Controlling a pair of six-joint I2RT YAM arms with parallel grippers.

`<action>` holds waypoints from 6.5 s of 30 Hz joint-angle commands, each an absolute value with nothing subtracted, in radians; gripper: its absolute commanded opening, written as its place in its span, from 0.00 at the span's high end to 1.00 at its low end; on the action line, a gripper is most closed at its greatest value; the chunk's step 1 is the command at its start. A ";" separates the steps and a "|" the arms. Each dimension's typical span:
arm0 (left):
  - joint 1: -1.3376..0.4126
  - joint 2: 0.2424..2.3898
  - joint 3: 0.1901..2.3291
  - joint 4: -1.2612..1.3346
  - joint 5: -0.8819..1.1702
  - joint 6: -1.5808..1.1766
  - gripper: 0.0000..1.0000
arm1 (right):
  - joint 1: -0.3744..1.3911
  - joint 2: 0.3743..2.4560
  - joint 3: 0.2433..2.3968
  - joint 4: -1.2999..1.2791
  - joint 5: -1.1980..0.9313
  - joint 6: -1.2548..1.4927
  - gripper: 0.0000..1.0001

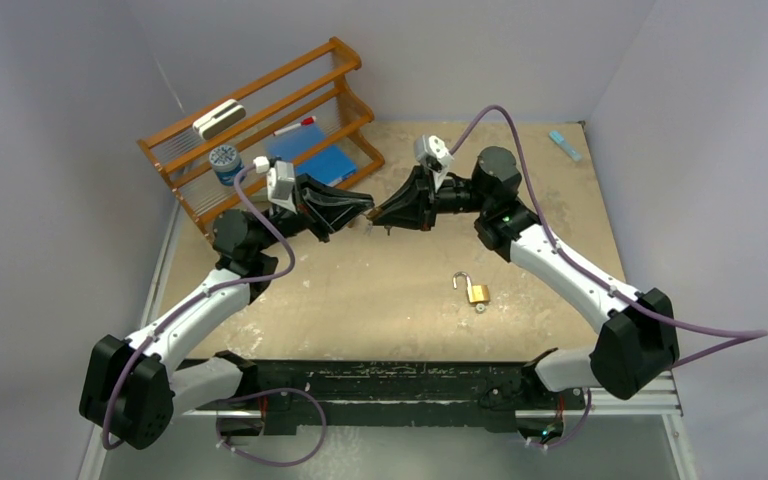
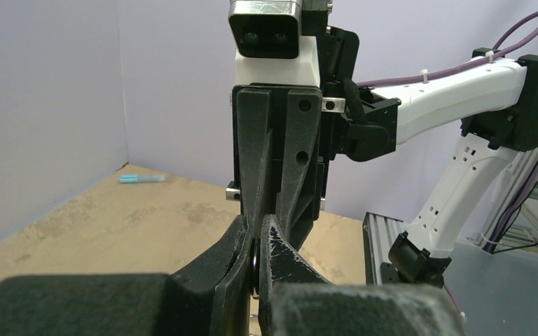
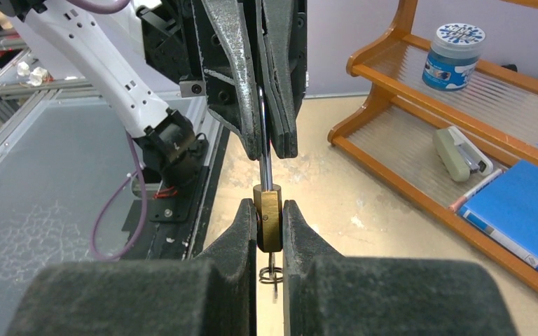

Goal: Lock with the key
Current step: Lock the lock.

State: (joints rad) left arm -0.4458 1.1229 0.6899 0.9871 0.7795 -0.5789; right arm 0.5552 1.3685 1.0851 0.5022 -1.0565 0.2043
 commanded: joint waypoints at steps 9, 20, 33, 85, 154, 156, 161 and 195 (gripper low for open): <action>-0.480 1.145 0.690 0.920 0.796 -0.517 1.00 | 0.603 1.370 1.154 0.530 -1.099 0.151 1.00; -0.480 1.111 0.673 0.923 0.762 -0.499 1.00 | 0.603 1.342 1.135 0.485 -1.115 0.130 1.00; -0.479 1.076 0.665 0.910 0.741 -0.477 1.00 | 0.578 1.296 1.089 0.442 -1.118 0.102 1.00; -0.547 1.070 0.793 0.557 0.775 -0.272 1.00 | 0.578 1.339 1.118 0.433 -1.143 0.087 1.00; -0.545 0.960 0.732 0.566 0.663 -0.212 1.00 | 0.396 1.221 1.002 0.441 -1.176 0.113 1.00; -0.545 0.980 0.739 0.565 0.708 -0.221 1.00 | 0.394 1.229 1.018 0.423 -1.194 0.112 1.00; -0.545 1.022 0.771 0.526 0.782 -0.224 1.00 | 0.395 1.229 1.022 0.408 -1.206 0.104 1.00; -0.545 0.977 0.743 0.693 0.627 -0.317 1.00 | 0.395 1.281 1.014 0.519 -1.235 0.176 0.39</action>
State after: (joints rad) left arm -0.5484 0.9817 0.7380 0.6033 0.6220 -0.2893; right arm 0.3923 1.2736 1.0039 0.4160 -1.2213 0.1265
